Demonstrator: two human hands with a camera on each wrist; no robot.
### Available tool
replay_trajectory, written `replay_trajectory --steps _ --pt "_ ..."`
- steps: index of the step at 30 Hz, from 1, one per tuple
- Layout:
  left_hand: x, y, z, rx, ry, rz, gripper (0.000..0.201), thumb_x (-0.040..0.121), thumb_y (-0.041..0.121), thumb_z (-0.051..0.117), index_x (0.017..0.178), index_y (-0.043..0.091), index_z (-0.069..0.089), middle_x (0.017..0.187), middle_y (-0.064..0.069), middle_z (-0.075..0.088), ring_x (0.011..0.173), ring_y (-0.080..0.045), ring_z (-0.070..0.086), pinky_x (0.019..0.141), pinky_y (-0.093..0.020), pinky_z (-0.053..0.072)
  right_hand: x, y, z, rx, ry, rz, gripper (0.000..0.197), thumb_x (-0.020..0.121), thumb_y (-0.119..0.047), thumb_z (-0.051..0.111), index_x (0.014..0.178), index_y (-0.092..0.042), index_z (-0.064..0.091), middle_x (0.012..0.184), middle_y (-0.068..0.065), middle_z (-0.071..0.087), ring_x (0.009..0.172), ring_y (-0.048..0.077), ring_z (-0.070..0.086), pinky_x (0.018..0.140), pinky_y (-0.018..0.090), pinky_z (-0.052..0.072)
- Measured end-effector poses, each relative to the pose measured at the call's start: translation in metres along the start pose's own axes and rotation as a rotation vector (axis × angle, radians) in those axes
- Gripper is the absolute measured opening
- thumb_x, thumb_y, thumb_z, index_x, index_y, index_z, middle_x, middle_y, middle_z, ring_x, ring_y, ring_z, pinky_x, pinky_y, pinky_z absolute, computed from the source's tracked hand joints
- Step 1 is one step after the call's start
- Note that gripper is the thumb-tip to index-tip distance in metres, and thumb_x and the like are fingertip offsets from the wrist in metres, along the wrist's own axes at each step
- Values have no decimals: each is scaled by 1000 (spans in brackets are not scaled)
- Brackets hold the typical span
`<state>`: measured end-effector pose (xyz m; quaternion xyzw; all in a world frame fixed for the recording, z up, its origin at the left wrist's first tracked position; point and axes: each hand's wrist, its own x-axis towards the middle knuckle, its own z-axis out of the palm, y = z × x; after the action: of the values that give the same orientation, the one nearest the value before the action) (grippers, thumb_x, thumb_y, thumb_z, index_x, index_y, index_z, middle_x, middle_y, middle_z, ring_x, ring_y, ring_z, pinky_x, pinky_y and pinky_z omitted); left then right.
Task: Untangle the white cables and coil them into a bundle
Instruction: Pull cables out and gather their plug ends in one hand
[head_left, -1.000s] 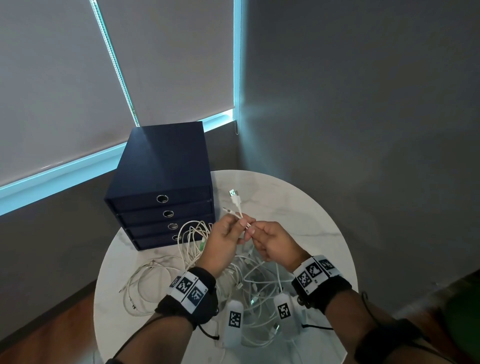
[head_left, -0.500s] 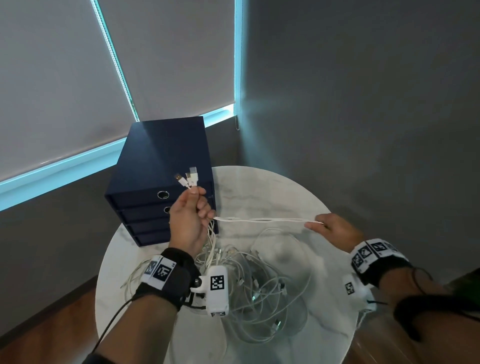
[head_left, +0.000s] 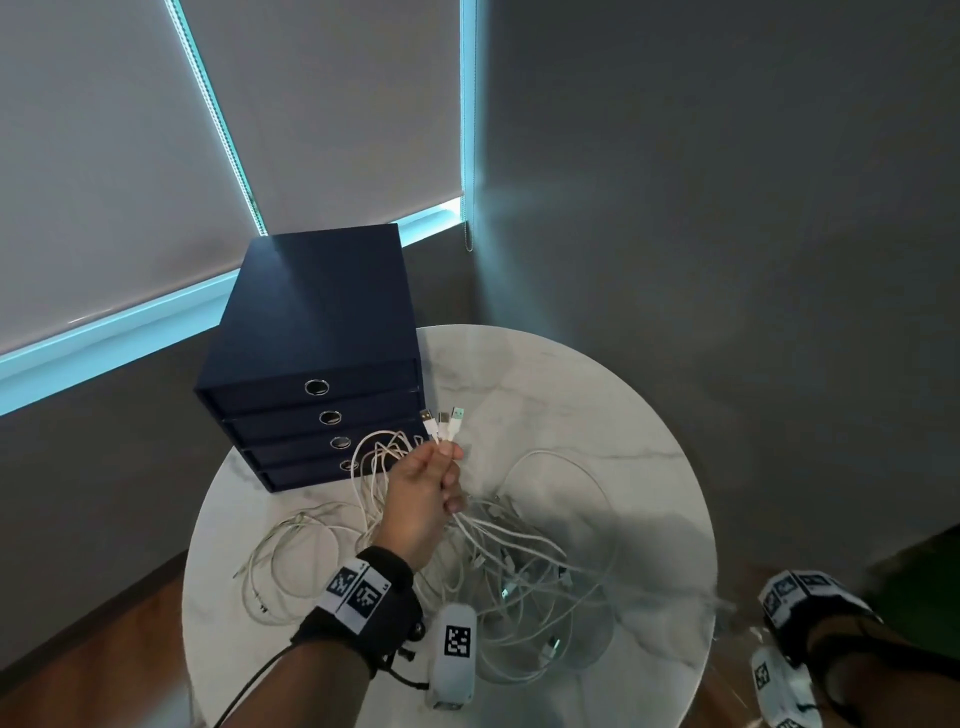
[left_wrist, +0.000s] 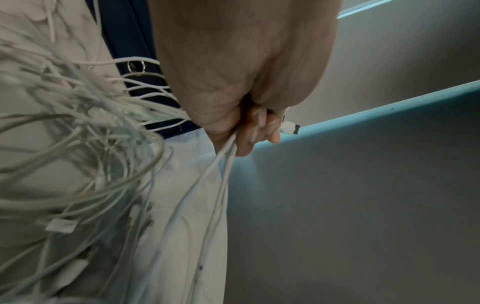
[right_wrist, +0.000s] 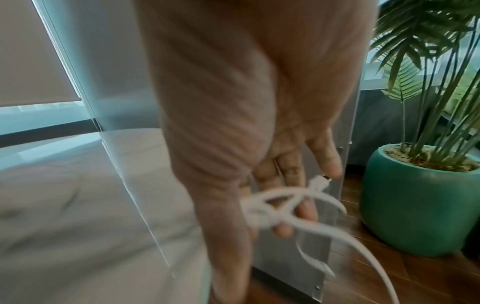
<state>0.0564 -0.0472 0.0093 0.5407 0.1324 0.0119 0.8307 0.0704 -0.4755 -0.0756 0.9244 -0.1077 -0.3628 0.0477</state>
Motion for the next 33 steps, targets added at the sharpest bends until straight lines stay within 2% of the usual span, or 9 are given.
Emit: replay_trajectory --steps 2,3,6,9,16,19,23,25,33 --pt "-2 -5 1 19 -20 -10 23 105 14 46 89 6 60 60 0 37 44 -8 32 44 -22 34 -37 -22 -19 -1 56 19 55 93 -45 52 145 -28 42 150 -2 44 133 20 47 106 27 38" --pt "-3 -7 1 27 -22 -15 23 105 14 46 88 6 60 60 0 37 44 -8 33 44 -22 35 -42 -35 -31 36 134 22 50 97 -40 46 145 -27 43 151 -2 44 133 18 46 104 25 39" --pt "-5 -10 -1 42 -8 -38 22 105 13 47 89 5 60 60 -1 43 43 -9 36 45 -24 39 -17 -56 -49 17 217 -85 40 93 -47 48 128 -30 59 139 -2 57 123 18 56 97 25 46" --pt "-8 -12 -1 69 5 -34 22 105 12 47 92 1 61 61 -4 48 46 -11 42 47 -27 45 -14 -113 -63 79 315 -263 30 98 -24 41 115 -12 63 122 8 65 115 26 61 94 30 45" --pt "-11 -6 -2 59 46 -45 20 104 11 49 99 -4 61 65 -5 57 51 -16 54 53 -33 54 -41 -197 -26 146 138 -492 28 94 -22 55 115 -4 61 120 12 64 113 26 61 82 23 41" --pt "-11 -2 -2 37 82 -47 20 104 11 49 102 -5 61 67 -8 59 50 -18 58 53 -33 57 -38 -198 -24 264 122 -479 21 93 -20 55 109 -8 63 100 8 66 102 25 64 84 25 45" --pt "-7 -1 -4 -17 110 -48 21 103 12 50 104 -7 61 71 -11 63 53 -20 63 58 -37 60 -33 -188 -77 708 302 -422 13 81 -16 59 69 -18 56 65 8 62 58 27 64 56 36 55" --pt "-6 -1 -2 -62 111 -57 19 101 10 54 103 -6 63 73 -12 66 55 -21 66 59 -37 61 -37 -186 -113 889 372 -418 18 81 -12 63 65 -15 57 50 10 56 40 22 51 41 26 42" --pt "-4 6 19 -226 106 -118 15 97 11 60 101 -2 66 92 -21 74 80 -29 76 66 -33 61 -100 -220 -180 1338 343 -788 21 89 4 60 77 -11 53 59 11 56 39 15 52 46 25 42"
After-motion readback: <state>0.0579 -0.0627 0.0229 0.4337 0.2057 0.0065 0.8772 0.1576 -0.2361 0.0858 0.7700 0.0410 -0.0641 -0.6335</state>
